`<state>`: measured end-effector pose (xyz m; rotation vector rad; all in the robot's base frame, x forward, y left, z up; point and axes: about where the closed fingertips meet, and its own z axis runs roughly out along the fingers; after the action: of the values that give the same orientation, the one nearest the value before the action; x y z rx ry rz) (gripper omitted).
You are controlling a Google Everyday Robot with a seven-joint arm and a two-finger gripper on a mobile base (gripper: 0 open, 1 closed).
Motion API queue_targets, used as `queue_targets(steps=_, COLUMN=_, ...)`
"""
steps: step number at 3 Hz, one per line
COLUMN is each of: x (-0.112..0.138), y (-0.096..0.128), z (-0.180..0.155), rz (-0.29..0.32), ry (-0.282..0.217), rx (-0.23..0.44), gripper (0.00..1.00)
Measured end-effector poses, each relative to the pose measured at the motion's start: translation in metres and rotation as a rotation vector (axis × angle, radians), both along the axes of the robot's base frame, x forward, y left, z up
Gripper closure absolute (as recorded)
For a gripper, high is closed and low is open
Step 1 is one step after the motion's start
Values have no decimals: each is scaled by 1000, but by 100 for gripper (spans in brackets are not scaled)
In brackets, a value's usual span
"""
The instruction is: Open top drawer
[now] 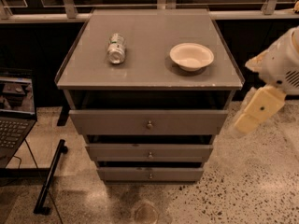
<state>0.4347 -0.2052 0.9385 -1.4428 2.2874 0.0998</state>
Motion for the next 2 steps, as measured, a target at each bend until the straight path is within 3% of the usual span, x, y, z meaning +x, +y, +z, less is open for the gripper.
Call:
queue_targets(steps=1, x=5, y=23, z=-39, rz=-163, ry=36, rx=204, gripper=0)
queue_targets(steps=2, x=22, y=33, z=-66, rz=-328, ry=35, rx=364, gripper=0)
